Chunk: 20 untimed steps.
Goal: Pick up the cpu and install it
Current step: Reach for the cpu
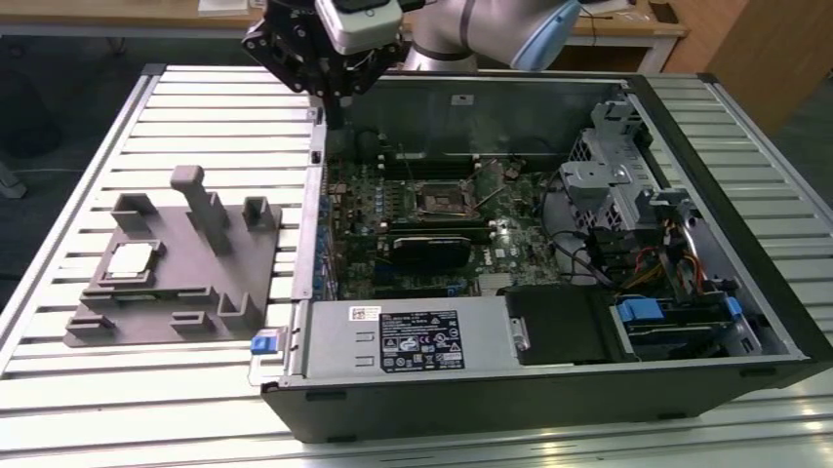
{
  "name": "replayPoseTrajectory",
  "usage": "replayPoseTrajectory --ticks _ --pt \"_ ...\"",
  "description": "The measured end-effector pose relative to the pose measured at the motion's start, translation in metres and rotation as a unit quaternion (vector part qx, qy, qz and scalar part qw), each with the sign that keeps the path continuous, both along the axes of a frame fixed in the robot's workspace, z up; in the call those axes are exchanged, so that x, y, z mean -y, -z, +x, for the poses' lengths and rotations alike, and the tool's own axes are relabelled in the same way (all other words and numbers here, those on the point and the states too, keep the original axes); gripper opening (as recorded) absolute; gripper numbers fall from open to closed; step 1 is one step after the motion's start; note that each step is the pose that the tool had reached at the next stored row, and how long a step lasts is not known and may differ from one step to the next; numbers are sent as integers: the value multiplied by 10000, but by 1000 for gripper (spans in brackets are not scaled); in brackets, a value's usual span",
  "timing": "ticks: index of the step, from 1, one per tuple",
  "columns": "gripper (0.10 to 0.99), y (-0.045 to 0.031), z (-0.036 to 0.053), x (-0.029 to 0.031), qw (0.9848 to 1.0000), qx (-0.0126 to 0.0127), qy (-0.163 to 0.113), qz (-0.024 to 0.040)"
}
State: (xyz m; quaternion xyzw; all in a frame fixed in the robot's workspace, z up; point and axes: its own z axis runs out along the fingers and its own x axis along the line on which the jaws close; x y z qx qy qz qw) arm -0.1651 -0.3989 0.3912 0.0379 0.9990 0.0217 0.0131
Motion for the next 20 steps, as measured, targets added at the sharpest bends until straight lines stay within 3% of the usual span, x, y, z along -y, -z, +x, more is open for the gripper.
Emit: replayPoseTrajectory --ticks 20 --pt "106 4 -226 0 10000 0 0 0"
